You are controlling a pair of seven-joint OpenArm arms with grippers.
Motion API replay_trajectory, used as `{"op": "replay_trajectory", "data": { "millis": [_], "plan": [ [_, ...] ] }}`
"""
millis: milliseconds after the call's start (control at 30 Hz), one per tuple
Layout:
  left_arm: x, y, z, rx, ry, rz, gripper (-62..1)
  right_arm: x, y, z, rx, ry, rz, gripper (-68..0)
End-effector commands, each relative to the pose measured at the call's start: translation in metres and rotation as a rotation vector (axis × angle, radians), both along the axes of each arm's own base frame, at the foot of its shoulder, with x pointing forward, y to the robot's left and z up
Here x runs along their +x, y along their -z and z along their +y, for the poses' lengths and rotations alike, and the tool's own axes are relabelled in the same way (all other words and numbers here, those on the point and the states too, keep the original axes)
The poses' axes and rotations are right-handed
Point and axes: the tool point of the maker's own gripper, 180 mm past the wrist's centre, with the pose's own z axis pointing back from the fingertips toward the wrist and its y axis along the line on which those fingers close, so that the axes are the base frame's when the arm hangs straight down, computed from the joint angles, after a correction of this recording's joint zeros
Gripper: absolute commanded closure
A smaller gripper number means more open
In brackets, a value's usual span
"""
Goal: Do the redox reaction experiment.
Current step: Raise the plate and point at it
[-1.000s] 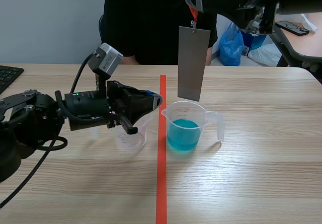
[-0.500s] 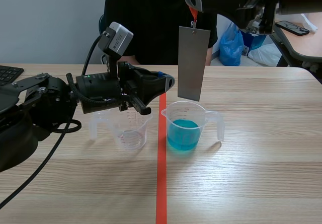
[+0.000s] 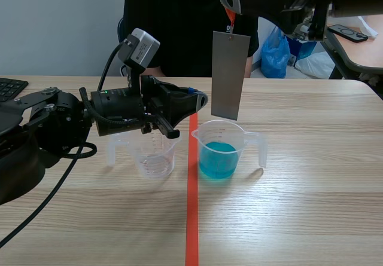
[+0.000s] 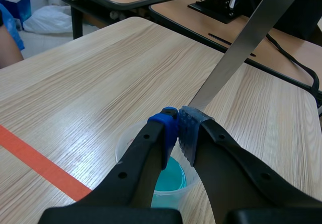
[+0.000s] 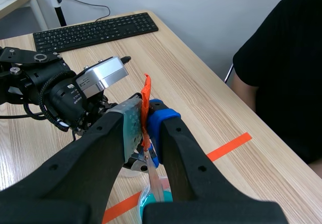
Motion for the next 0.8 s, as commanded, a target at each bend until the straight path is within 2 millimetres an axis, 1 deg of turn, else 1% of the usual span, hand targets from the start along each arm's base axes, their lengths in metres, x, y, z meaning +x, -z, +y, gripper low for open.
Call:
{"op": "replay_trajectory", "data": {
  "millis": [0,767],
  "plan": [
    [0.0019,-0.0148,-0.0041,-0.038,0.005,-0.028,-4.0,0.0015,-0.0112,-0.0037,0.006,0.004,-0.033,-1.5],
    [0.0016,-0.0127,-0.0014,-0.031,0.002,-0.026,-4.0,0.0013,-0.0116,-0.0035,0.008,0.003,-0.033,-1.5]
  ]
}}
